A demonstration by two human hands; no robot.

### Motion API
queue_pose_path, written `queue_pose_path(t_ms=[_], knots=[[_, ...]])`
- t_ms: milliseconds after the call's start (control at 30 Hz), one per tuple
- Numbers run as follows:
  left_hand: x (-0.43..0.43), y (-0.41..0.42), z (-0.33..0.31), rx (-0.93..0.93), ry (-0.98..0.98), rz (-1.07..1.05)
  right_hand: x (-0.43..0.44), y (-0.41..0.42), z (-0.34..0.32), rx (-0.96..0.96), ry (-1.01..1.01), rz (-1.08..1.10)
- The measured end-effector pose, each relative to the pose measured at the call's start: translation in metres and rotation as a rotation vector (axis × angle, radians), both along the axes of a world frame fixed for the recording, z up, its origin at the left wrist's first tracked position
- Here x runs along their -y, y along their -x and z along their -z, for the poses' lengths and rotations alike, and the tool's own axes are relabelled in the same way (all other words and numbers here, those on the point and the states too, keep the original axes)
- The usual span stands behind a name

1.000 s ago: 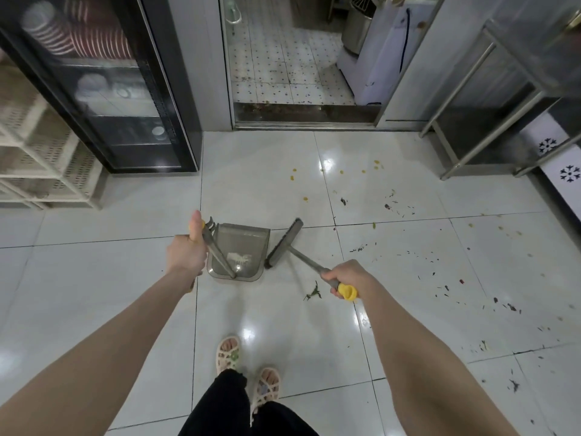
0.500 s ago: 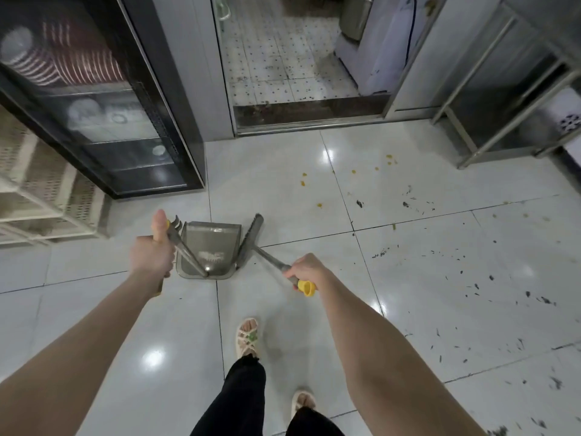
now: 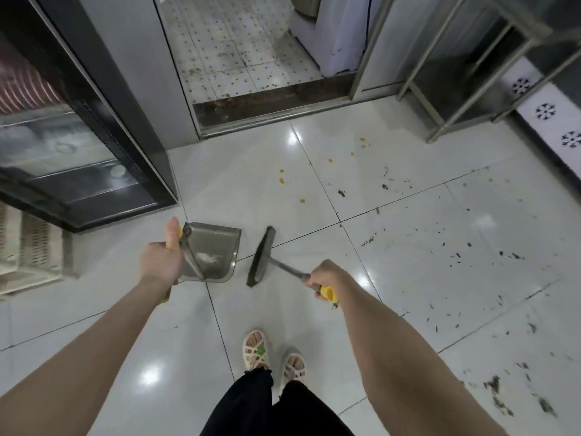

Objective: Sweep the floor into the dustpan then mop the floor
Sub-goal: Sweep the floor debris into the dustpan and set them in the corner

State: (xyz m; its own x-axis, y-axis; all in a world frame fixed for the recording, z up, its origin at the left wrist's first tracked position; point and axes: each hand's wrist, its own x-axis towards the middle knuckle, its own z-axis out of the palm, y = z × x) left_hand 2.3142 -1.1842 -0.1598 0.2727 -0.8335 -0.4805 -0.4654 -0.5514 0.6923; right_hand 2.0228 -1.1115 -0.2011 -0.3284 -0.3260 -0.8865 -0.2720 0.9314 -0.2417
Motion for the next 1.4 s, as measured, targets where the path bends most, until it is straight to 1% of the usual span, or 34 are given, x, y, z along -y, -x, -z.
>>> queue_pose_path(t_ms=[133, 300, 433, 533, 733, 833, 933, 1100, 1233, 1400], knots=[[0.017, 0.033, 0.004, -0.013, -0.010, 0.120, -0.020, 0.041, -0.009, -0.018, -0.010, 0.148], [0.030, 0.082, 0.003, -0.058, -0.024, 0.218, -0.049, 0.083, -0.011, -0.059, -0.042, 0.302], [0.035, 0.114, 0.000, -0.109, -0.015, 0.238, -0.069, 0.111, -0.012, -0.141, -0.082, 0.346], [0.038, 0.134, -0.001, -0.153, -0.038, 0.240, -0.075, 0.123, -0.012, -0.169, -0.059, 0.375], [0.036, 0.152, -0.006, -0.152, -0.039, 0.264, -0.080, 0.145, -0.038, -0.074, 0.017, 0.447], [0.037, 0.146, -0.010, -0.147, -0.022, 0.260, -0.076, 0.141, -0.046, -0.022, 0.061, 0.414], [0.038, 0.127, -0.013, -0.141, -0.001, 0.246, -0.063, 0.121, -0.041, 0.036, 0.100, 0.345], [0.037, 0.088, -0.018, -0.060, 0.057, 0.260, -0.036, 0.078, -0.028, 0.102, 0.136, 0.239], [0.036, 0.060, -0.025, 0.010, 0.080, 0.238, -0.022, 0.050, -0.021, 0.167, 0.126, 0.236], [0.032, 0.039, -0.026, 0.057, 0.090, 0.203, -0.016, 0.018, -0.009, 0.191, 0.093, 0.136]])
